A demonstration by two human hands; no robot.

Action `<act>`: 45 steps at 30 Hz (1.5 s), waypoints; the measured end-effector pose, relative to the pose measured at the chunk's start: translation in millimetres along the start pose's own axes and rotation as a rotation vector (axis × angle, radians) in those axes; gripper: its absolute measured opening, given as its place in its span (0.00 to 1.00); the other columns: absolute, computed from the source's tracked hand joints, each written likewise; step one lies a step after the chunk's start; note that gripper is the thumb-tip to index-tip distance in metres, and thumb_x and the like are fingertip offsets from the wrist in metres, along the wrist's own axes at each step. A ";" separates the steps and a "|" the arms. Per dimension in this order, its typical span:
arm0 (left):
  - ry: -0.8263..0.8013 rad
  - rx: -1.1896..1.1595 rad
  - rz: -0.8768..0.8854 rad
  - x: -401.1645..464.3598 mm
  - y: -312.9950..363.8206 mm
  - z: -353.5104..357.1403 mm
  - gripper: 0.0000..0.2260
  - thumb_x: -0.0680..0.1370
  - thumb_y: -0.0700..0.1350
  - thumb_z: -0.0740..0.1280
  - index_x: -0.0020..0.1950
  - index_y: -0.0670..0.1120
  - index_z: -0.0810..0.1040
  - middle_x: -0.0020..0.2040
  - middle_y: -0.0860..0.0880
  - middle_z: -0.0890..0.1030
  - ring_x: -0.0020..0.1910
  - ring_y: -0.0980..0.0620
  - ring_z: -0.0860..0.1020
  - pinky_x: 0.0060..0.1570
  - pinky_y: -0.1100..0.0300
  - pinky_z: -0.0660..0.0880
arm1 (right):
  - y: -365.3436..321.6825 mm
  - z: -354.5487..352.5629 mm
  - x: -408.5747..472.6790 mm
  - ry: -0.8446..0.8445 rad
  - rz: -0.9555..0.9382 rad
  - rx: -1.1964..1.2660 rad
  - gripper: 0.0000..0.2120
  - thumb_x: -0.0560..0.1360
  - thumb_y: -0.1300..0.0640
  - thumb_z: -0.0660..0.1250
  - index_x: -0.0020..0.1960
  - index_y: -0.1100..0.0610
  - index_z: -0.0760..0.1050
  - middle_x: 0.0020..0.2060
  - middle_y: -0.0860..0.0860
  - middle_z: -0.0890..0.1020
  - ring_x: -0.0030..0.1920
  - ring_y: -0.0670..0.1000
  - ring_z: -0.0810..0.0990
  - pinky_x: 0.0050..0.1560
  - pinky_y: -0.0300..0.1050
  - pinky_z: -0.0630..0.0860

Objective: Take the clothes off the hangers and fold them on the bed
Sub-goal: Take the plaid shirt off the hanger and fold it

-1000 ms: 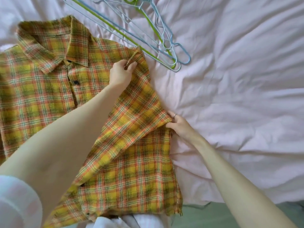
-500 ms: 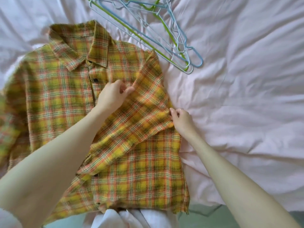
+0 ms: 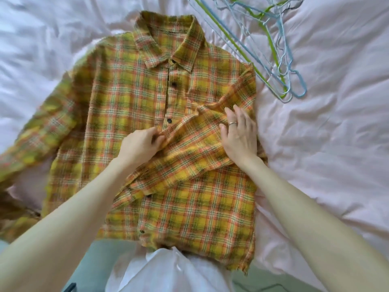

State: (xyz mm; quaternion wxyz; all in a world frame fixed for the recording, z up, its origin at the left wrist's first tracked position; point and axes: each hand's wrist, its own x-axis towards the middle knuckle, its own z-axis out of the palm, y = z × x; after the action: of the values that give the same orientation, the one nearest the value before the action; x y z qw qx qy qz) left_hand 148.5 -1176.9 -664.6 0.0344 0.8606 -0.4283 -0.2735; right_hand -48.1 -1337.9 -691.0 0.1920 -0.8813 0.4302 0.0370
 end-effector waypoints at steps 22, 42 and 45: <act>-0.270 -0.456 -0.256 -55.2 -82.8 -13.8 0.26 0.68 0.63 0.65 0.55 0.44 0.79 0.46 0.46 0.83 0.38 0.53 0.77 0.39 0.60 0.72 | -46.9 23.9 25.9 -0.266 0.061 -0.157 0.34 0.76 0.31 0.45 0.76 0.43 0.39 0.77 0.51 0.39 0.76 0.55 0.35 0.69 0.69 0.36; 0.322 0.044 -0.197 -119.7 -109.9 12.1 0.10 0.76 0.46 0.69 0.52 0.40 0.80 0.48 0.41 0.78 0.52 0.38 0.73 0.46 0.45 0.71 | -114.1 28.3 -60.6 -0.407 -0.009 0.071 0.30 0.79 0.38 0.46 0.77 0.47 0.44 0.77 0.50 0.42 0.76 0.51 0.38 0.74 0.58 0.36; 0.409 -0.017 -0.263 -139.3 -134.8 2.3 0.06 0.76 0.42 0.67 0.50 0.41 0.80 0.49 0.41 0.77 0.53 0.39 0.71 0.48 0.45 0.70 | -161.9 32.4 -79.6 -0.450 -0.134 0.106 0.29 0.80 0.40 0.49 0.77 0.49 0.47 0.77 0.50 0.45 0.76 0.50 0.41 0.74 0.57 0.37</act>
State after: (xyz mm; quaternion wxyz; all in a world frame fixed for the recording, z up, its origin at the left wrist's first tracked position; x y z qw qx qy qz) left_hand 176.9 -986.2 -644.6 0.0916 0.9461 -0.2943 -0.0994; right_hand 30.3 -1176.6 -652.9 0.3310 -0.8661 0.3187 0.1969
